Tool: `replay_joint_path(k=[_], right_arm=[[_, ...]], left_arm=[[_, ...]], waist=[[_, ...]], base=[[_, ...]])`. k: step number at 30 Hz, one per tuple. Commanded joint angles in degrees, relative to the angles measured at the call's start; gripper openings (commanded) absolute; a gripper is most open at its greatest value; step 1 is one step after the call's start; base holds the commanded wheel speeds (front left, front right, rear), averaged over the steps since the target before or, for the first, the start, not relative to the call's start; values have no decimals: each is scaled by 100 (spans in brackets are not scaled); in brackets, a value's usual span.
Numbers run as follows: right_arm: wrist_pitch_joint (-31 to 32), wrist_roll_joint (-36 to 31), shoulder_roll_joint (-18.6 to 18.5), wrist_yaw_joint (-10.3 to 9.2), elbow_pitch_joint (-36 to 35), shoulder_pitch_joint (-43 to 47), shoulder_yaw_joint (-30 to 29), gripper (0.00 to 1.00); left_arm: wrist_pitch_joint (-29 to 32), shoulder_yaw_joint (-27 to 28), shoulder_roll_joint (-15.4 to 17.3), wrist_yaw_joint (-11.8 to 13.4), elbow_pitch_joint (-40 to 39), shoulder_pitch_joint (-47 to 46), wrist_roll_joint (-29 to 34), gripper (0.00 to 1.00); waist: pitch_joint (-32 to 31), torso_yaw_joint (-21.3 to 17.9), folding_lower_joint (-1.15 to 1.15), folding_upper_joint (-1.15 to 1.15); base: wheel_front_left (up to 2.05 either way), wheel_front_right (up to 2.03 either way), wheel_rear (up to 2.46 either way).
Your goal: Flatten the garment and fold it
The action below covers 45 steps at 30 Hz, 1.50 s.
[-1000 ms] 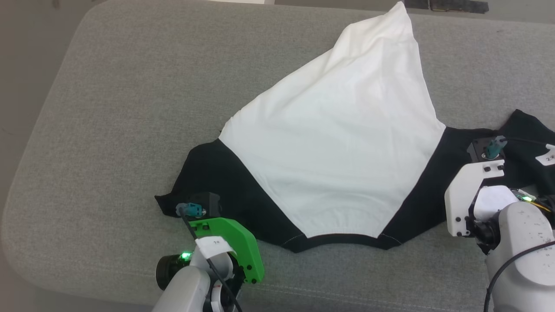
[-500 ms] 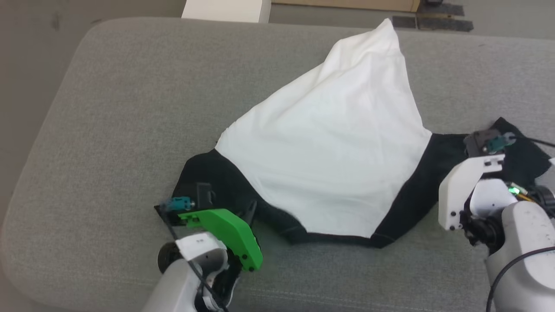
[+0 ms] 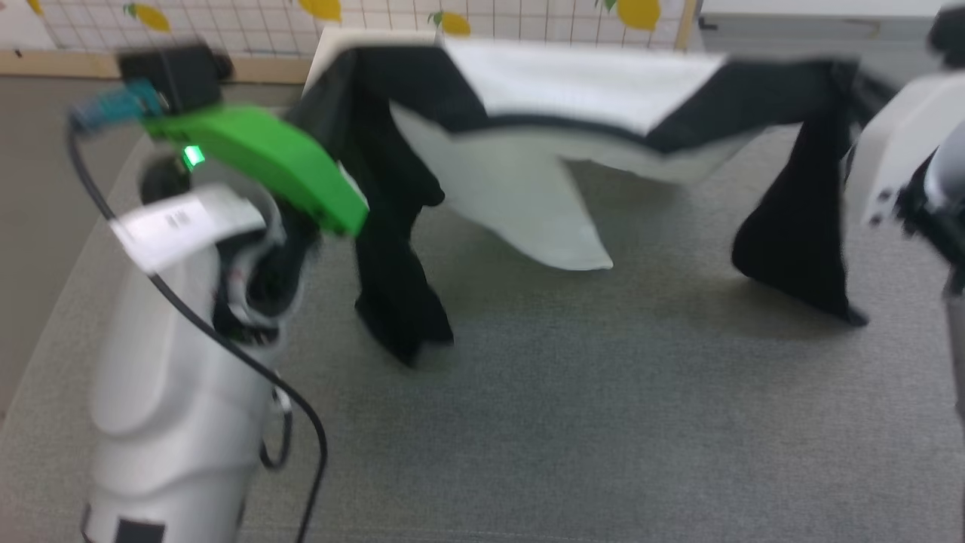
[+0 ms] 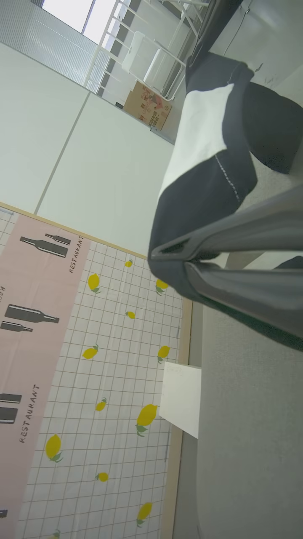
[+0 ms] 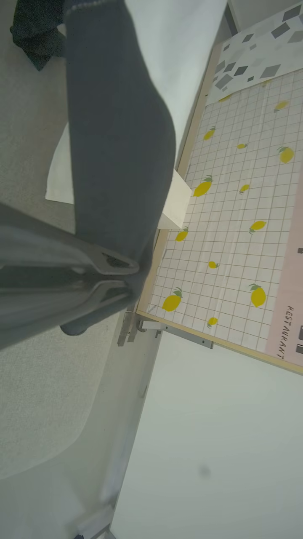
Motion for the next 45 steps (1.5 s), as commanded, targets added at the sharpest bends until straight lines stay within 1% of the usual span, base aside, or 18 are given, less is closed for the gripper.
replay_joint_path(k=[1,4,6,8,13,14,18,19,21,25,29,32,37,42,45], right_arm=[[18,54,-66,-8,-59,-209,16,0],[72,56,-157,-8,-125,-613,38,0],[132,52,-206,-8,-110,-902,75,0],[202,73,-217,-8,-39,-1201,99,0],[292,49,-226,-8,384,-1988,291,0],[268,-4,-179,-8,562,-2376,356,0],[-13,-229,77,-8,1047,-3244,373,0],[-96,-326,177,-8,1241,-3545,345,0],[-251,-477,327,-8,1524,-3994,231,0],[-738,-840,597,-8,1990,-4711,-58,0],[-1291,-1122,717,-8,2250,-5229,-246,0],[-1539,-1122,769,-8,2429,-5451,-261,0],[-1799,-958,641,-8,2676,-5519,-10,0],[-1966,-663,491,-8,2905,-5192,234,0],[-2104,-383,446,-8,2993,-4730,392,0]], left_arm=[[2,47,79,-23,-12,-280,59,0],[21,106,172,-10,92,-803,156,0],[25,188,168,-3,237,-1156,111,0],[17,237,231,3,456,-1516,164,0],[-201,231,372,-2,1201,-2406,469,0],[-283,204,421,20,1499,-2775,613,0],[-466,166,488,107,2045,-3549,879,0],[-513,99,559,135,2205,-3822,1047,0],[-639,57,587,193,2439,-4218,1207,0],[-1043,-31,603,242,2855,-4896,1479,0],[-1548,-13,539,266,3065,-5392,1570,0],[-1890,7,544,234,3190,-5622,1604,0],[-2291,44,506,99,3498,-5720,1518,0],[-2555,63,370,-29,3920,-5385,1347,0],[-2781,107,257,-173,4195,-5006,1174,0]], waist=[[-95,-68,0,-1],[-58,-67,0,-1],[17,-72,0,-1],[140,-80,0,-1],[540,-119,0,-1],[809,-149,0,-1],[1401,-276,0,-1],[1607,-320,0,-1],[1883,-357,0,-1],[2231,-387,0,-1],[2531,-349,0,-1],[2744,-341,0,-1],[3133,-274,0,-1],[3317,-144,0,-1],[3257,-39,0,-1]], base=[[0,0,0],[0,0,0],[0,0,0],[0,0,0],[0,0,0],[0,0,0],[0,0,0],[0,0,0],[0,0,0],[0,0,0],[0,0,0],[0,0,0],[0,0,0],[0,0,0],[0,0,0]])
